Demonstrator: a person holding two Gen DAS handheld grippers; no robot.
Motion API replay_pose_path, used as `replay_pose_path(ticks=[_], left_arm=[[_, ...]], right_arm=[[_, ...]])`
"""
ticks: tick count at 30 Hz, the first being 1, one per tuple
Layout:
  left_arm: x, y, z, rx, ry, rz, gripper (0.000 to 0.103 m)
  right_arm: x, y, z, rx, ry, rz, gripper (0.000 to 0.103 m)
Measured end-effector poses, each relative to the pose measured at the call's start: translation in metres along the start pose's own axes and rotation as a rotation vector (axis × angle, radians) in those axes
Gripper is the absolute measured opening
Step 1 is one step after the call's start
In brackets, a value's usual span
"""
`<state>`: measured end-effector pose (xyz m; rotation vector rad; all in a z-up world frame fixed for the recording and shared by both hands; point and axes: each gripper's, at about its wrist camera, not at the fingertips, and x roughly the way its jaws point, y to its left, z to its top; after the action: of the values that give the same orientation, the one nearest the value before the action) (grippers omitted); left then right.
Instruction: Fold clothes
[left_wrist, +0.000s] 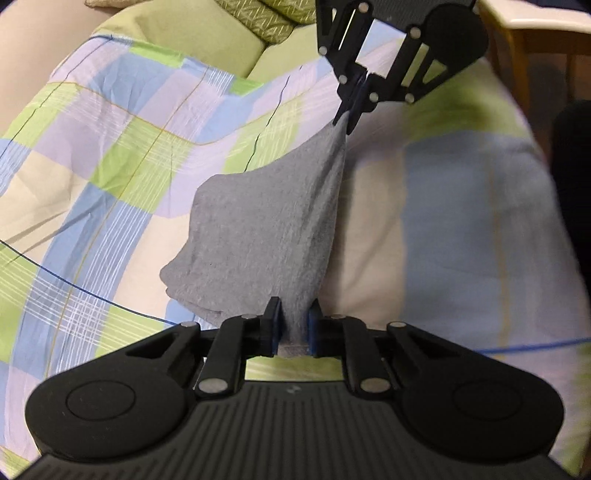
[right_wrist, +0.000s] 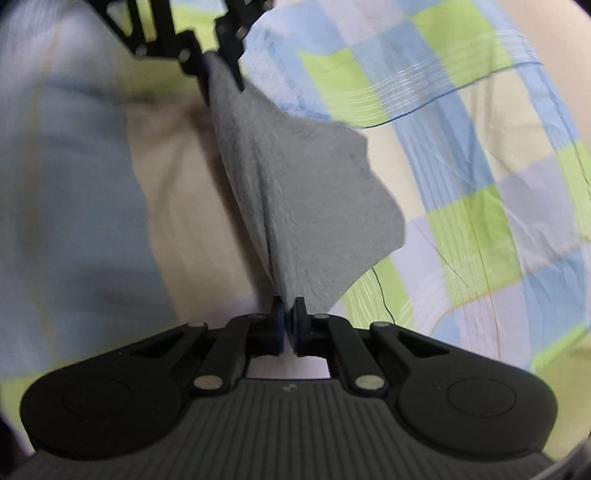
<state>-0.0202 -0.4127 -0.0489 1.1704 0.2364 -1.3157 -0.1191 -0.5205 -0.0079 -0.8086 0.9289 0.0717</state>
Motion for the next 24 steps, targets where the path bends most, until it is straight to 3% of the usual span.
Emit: replay_pose_path(ticks=[7, 14, 24], left_arm=[[0.007, -0.018, -0.01, -0.033, -0.003, -0.035, 0.015], [-0.014, -0.011, -0.014, -0.078, -0.035, -0.052, 0.015], [-0.04, -0.047, -0.009, -0.097, -0.056, -0.114, 0.015]], right_arm=[[0.001, 0.026, -0.01, 0.029, 0.025, 0.032, 0.0], [-0.017, 0.039, -0.009, 0.062, 0.015, 0.04, 0.0], [-0.038, 0.055, -0.016, 0.062, 0.056, 0.01, 0.0]])
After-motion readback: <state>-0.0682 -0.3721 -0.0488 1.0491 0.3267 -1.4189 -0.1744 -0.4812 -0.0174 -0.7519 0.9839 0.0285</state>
